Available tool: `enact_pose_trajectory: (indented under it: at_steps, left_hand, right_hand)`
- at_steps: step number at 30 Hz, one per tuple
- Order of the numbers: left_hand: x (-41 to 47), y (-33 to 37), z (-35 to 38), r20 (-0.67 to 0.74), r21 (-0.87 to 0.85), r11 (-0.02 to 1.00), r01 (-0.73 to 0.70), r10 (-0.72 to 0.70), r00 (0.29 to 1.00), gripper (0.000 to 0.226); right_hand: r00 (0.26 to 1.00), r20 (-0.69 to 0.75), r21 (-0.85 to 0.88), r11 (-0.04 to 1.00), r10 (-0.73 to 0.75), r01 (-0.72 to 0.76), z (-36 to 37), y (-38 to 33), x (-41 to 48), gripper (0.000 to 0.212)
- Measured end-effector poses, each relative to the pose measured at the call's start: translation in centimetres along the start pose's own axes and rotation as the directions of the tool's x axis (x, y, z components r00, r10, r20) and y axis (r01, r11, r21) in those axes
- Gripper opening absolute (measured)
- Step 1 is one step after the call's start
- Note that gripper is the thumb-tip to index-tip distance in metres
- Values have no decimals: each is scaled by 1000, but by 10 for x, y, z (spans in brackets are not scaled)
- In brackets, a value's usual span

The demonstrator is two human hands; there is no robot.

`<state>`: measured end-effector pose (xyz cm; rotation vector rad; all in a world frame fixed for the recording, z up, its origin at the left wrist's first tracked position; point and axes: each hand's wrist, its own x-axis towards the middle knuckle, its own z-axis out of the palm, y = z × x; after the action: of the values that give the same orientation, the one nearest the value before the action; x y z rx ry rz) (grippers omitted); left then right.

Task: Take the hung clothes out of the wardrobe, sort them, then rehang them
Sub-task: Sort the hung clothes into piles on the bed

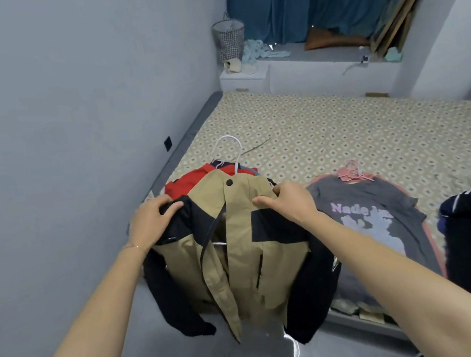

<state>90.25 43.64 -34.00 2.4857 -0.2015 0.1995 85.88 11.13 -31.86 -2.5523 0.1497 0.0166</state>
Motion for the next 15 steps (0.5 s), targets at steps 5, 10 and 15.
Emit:
enact_pose_trajectory:
  at_steps: [5,10,15]
  left_hand:
    - [37,-29,-16,-61,3,999,34,-34,998,21]
    - [91,-57,-21,-89,-54,995,85,-89,992,22]
    - [148,-78,-15,-121,-60,993,103,-110,987,23]
  right_hand:
    - [1000,-10,33,999,4,-4,23,-35,43,66]
    - [1000,0,57,998,-11,11,35,-63,101,60]
    - [999,22,72,997,-32,30,42,-74,164,57]
